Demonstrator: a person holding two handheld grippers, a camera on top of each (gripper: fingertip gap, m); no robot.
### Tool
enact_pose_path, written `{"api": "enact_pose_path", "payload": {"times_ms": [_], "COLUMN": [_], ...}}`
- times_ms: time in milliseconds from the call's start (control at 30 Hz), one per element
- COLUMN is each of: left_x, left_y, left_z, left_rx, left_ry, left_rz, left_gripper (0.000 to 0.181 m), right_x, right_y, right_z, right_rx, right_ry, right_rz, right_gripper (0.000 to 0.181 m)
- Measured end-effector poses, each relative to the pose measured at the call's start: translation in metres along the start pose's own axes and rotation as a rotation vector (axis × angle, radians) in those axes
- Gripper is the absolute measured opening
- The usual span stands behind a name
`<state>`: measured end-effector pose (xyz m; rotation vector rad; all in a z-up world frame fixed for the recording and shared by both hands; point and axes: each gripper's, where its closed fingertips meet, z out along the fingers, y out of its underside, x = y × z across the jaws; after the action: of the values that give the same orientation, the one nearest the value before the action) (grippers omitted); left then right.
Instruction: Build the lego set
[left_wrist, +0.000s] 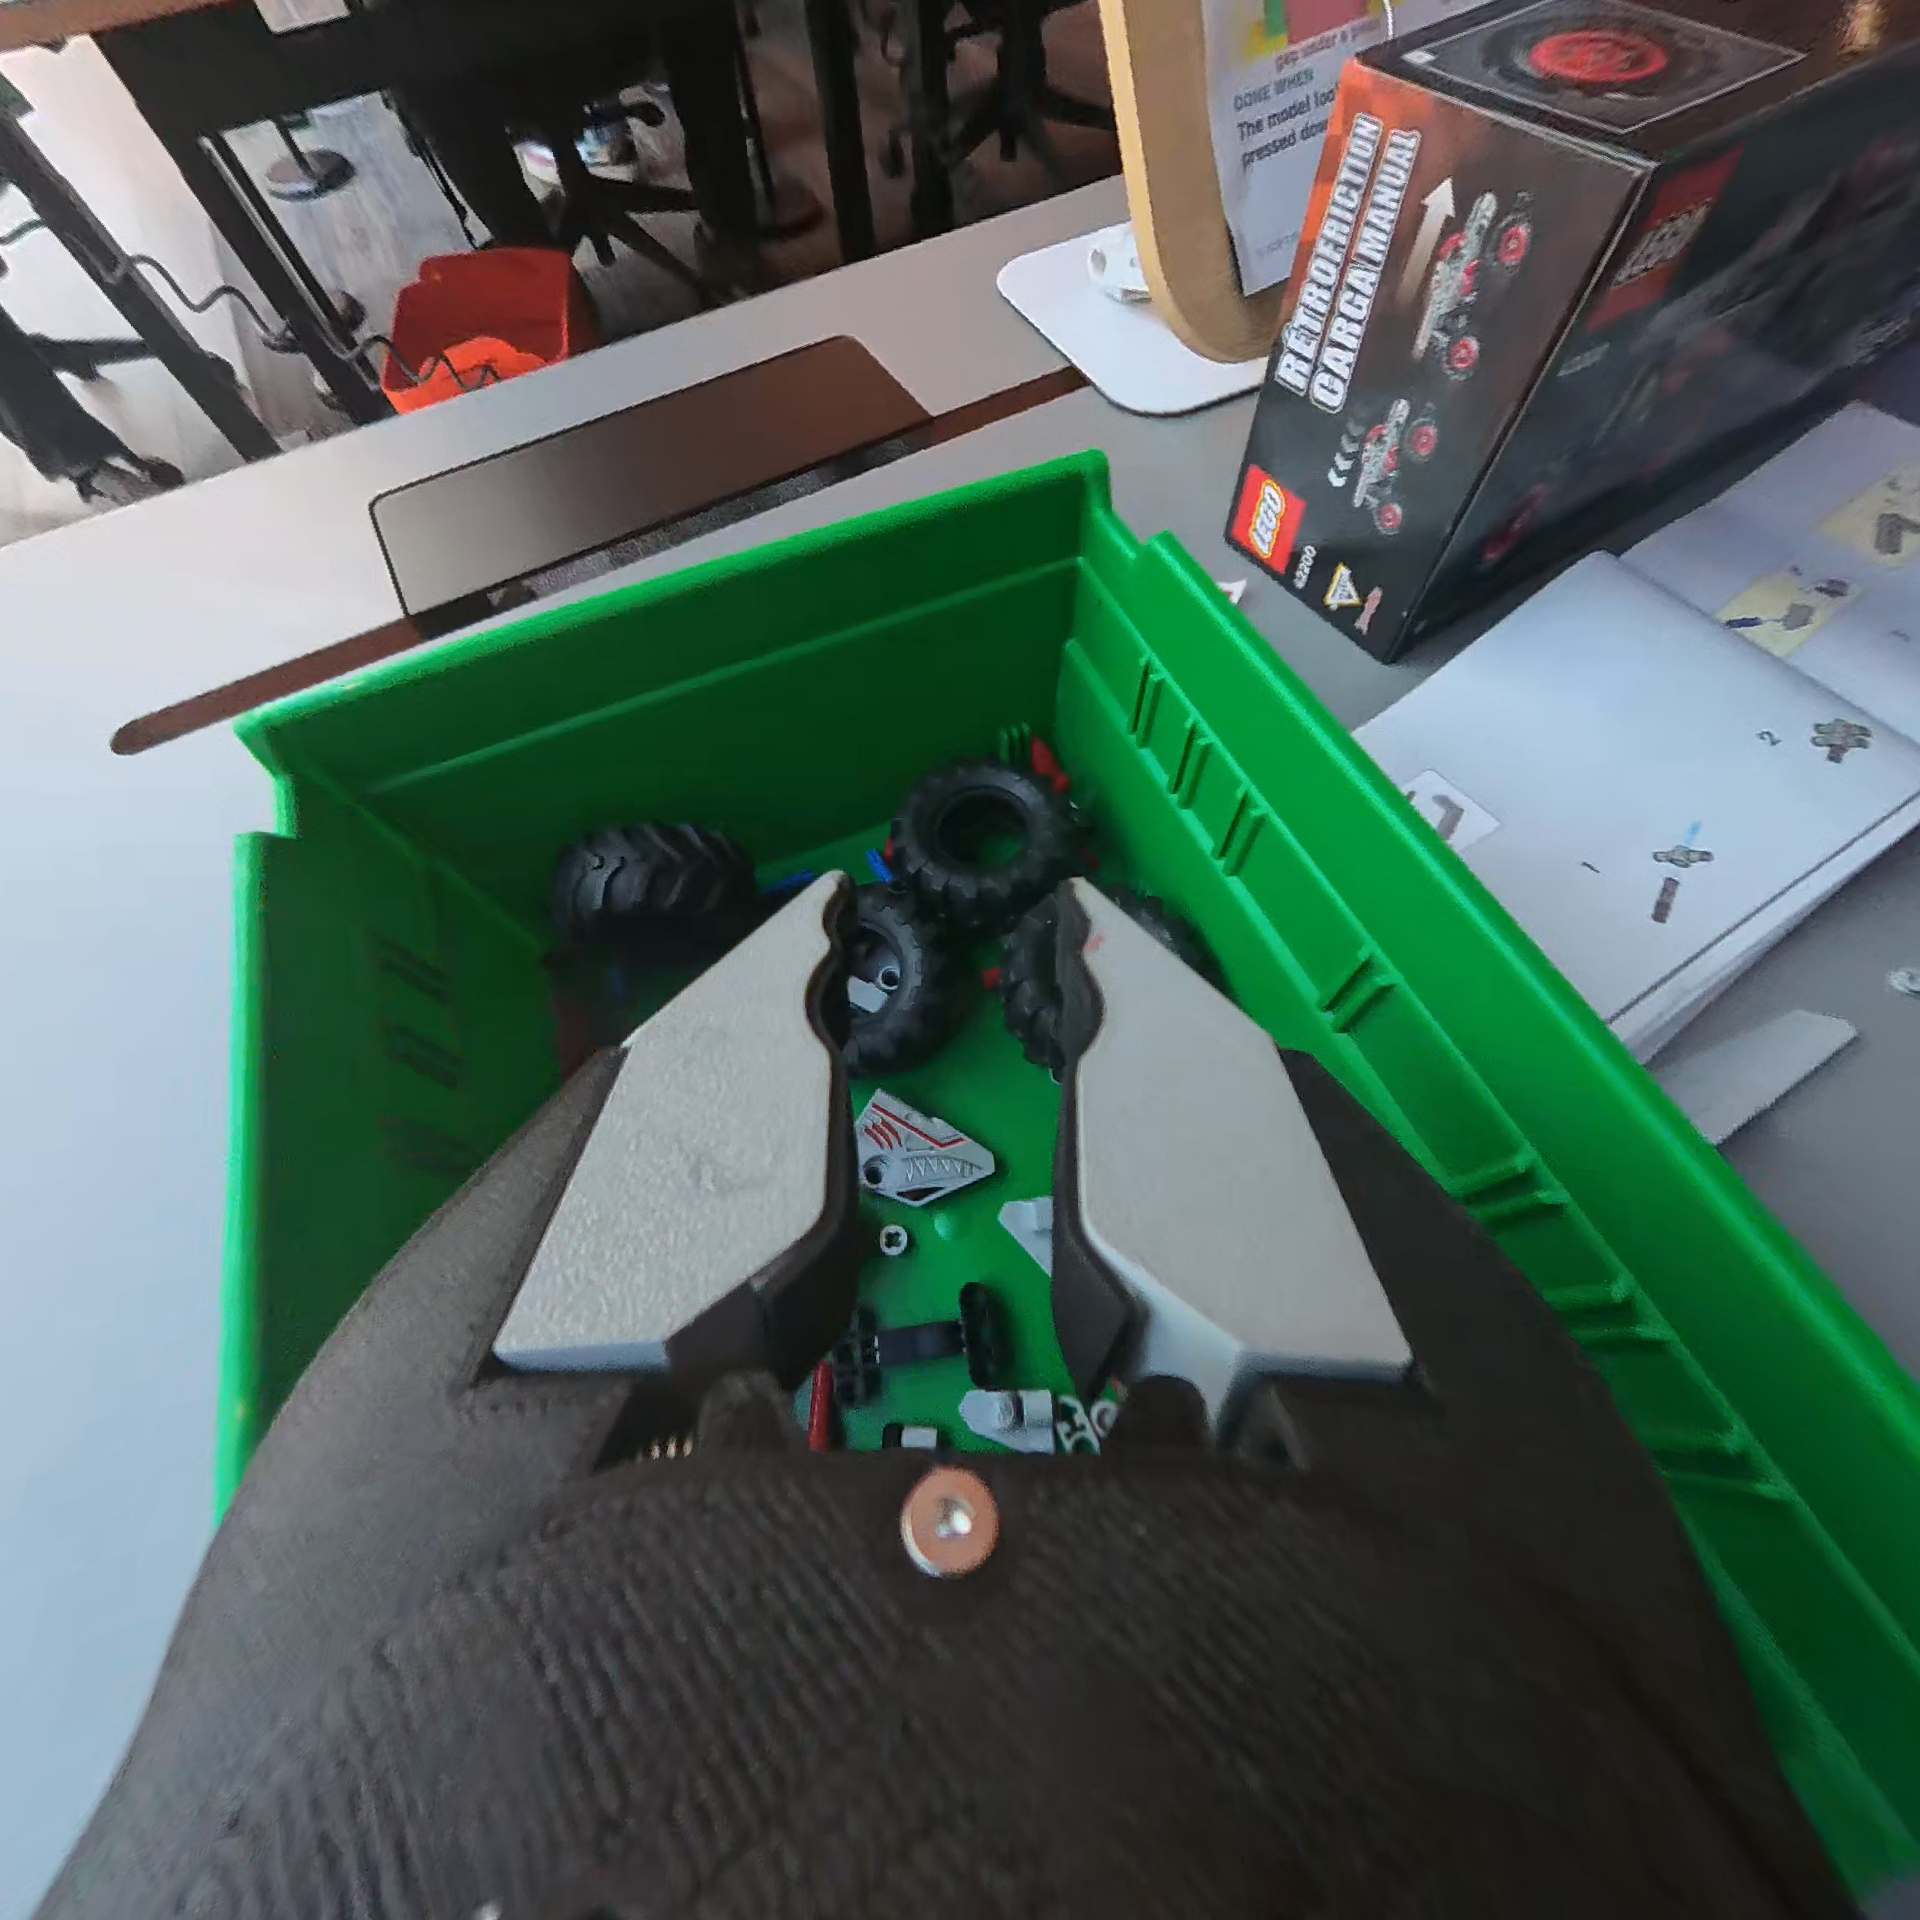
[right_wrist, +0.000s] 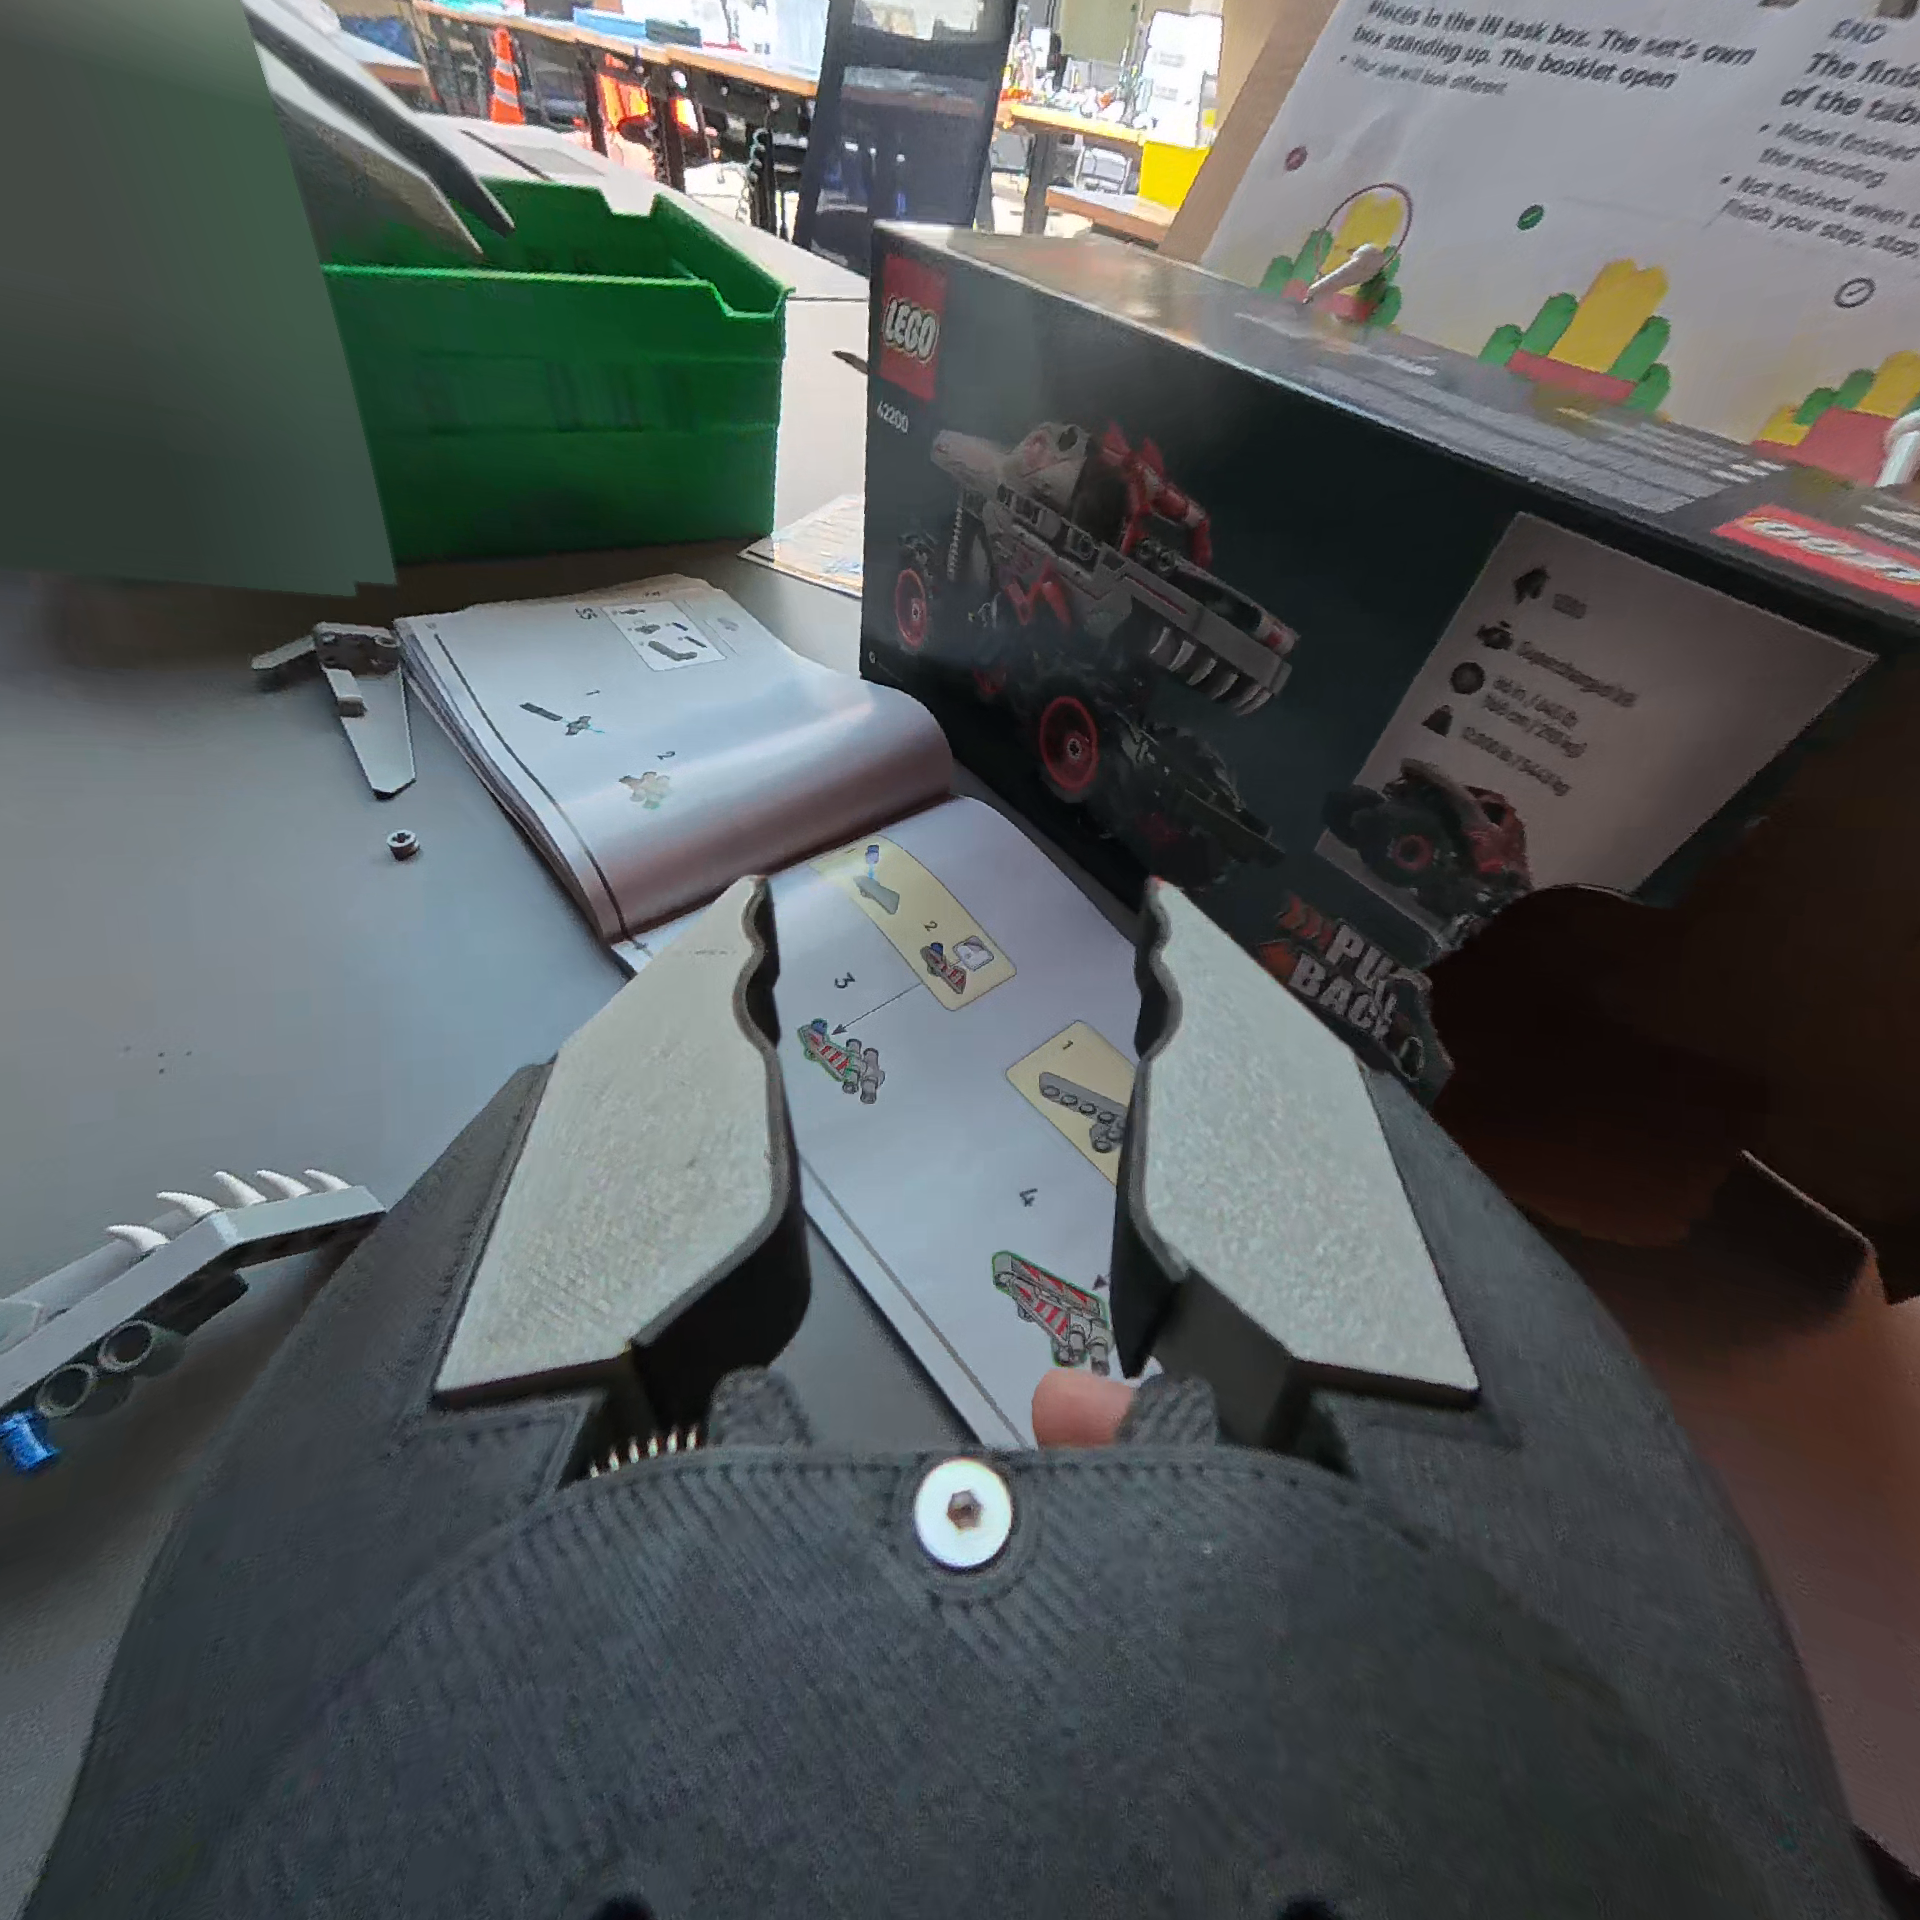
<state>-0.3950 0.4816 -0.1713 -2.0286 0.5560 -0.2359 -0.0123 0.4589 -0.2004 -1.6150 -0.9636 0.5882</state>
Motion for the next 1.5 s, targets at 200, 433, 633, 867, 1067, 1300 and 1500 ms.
{"api": "enact_pose_path", "payload": {"times_ms": [200, 433, 633, 867, 1067, 1300, 1500], "left_x": [-0.006, 0.005, 0.040, 0.043, 0.043, 0.030, 0.033], "left_y": [0.006, 0.024, 0.084, 0.138, 0.137, 0.140, 0.142], "left_z": [0.001, -0.026, -0.062, -0.072, -0.068, -0.061, -0.065], "left_rx": [0.002, -0.121, -0.539, -0.856, -0.859, -0.884, -0.949], "left_ry": [0.002, 0.034, 0.238, 0.233, 0.241, 0.152, 0.232], "left_rz": [0.000, 0.074, 0.074, 0.170, 0.260, 0.607, 0.643], "left_gripper": [0.036, 0.014, 0.027, 0.027, 0.019, 0.023, 0.031], "right_x": [-0.001, 0.001, -0.002, -0.012, -0.018, -0.018, -0.015], "right_y": [0.005, 0.007, 0.005, 0.001, -0.001, -0.003, -0.005], "right_z": [0.004, 0.006, 0.004, 0.000, -0.004, -0.007, -0.009], "right_rx": [-0.035, -0.054, -0.039, -0.012, 0.006, 0.028, 0.048], "right_ry": [-0.006, 0.006, -0.004, -0.053, -0.092, -0.119, -0.129], "right_rz": [0.004, 0.005, 0.009, 0.029, 0.055, 0.104, 0.141], "right_gripper": [0.078, 0.078, 0.078, 0.078, 0.078, 0.076, 0.074]}}
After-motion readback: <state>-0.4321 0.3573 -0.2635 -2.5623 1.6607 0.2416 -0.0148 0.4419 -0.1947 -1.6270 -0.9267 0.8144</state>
